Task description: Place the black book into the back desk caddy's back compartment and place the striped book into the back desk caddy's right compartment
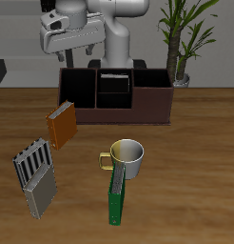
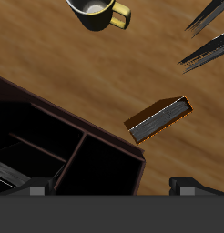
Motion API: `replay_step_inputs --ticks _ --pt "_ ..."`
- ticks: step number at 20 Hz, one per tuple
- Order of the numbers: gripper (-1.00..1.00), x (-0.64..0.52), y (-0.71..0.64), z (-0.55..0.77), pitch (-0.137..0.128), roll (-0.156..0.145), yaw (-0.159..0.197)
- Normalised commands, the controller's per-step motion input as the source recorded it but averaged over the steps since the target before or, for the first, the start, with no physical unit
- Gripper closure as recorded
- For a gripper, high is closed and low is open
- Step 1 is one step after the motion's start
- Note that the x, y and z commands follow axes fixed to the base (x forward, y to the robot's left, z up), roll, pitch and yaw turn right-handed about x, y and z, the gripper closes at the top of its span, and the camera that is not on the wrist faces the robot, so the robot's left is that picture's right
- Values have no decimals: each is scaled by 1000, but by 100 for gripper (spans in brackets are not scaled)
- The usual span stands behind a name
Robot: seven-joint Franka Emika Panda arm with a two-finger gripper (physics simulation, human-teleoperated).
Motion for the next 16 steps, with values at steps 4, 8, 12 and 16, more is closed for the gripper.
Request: replay_step_inputs --ticks 4,8,12,16 --pt "-100 202 33 33 26 -22 -307" --pt "-100 108 110 73 5 22 -284" --pt "-100 150 94 18 14 25 -138" --pt "-100 248 273 -165 16 79 -134"
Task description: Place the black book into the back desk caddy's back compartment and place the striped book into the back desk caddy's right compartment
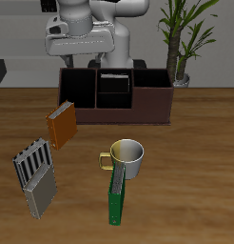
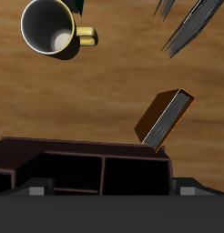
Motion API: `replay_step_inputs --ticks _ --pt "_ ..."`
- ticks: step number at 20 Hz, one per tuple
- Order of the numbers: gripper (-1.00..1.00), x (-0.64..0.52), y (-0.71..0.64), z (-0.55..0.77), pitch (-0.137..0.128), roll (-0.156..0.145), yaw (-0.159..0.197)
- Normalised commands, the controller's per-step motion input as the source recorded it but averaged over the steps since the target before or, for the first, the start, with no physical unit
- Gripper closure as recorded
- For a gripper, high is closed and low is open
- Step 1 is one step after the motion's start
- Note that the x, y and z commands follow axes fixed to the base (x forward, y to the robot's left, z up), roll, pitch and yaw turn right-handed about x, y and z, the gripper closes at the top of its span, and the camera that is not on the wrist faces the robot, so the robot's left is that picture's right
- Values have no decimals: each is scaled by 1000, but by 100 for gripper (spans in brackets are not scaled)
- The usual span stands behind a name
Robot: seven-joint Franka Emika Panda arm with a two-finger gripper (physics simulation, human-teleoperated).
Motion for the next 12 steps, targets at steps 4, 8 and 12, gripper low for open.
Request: replay_step_inputs --ticks 4,8,12 --pt "-100 243 55 -170 53 37 -122" --pt "-100 167 99 -32 -12 52 -87" --pt "-100 35 89 -12 4 7 -51"
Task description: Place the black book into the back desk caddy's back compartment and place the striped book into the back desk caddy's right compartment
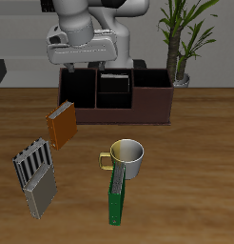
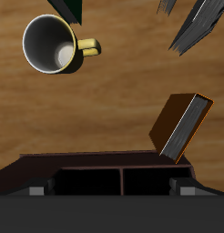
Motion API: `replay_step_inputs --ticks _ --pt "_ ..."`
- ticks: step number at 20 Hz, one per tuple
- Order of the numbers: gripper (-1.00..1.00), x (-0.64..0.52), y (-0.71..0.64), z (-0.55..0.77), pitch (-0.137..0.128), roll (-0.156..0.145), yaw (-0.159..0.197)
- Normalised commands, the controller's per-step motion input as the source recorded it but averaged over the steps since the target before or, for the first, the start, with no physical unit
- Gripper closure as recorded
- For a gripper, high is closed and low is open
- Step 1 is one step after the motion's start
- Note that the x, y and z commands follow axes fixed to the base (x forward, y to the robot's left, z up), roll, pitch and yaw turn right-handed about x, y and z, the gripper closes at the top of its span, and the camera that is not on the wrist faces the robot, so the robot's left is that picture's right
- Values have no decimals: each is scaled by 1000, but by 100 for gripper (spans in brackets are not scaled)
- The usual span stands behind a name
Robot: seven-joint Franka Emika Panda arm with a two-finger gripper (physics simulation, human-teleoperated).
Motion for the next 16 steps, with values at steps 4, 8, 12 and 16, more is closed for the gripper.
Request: replay_step_inputs --ticks 4,8,12,16 --pt "-100 8 86 56 -19 5 -15" --pt "-100 60 80 24 -33 -38 13" --pt "-100 62 28 24 -21 -32 0" --pt "-100 95 -28 3 -1 -6 6"
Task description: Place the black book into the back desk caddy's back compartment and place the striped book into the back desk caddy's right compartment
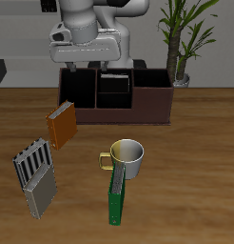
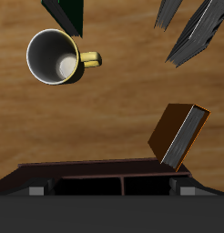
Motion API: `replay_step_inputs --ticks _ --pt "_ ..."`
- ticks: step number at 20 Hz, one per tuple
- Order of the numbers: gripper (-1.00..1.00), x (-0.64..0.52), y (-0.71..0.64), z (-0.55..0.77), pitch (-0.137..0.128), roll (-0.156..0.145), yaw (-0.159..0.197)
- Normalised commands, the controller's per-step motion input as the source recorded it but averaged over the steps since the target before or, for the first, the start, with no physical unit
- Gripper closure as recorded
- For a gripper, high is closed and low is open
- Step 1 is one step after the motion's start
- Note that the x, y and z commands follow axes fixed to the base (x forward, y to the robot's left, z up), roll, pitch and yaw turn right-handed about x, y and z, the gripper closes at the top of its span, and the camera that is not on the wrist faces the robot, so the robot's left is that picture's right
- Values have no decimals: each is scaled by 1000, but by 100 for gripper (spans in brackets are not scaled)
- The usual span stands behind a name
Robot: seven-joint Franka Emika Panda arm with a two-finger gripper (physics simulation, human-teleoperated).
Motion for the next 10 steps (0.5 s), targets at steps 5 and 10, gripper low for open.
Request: replay_step_inputs --ticks 5,10 --pt "-100 26 -52 -46 4 -5 26" --pt "-100 124 -107 -56 33 -6 -10"
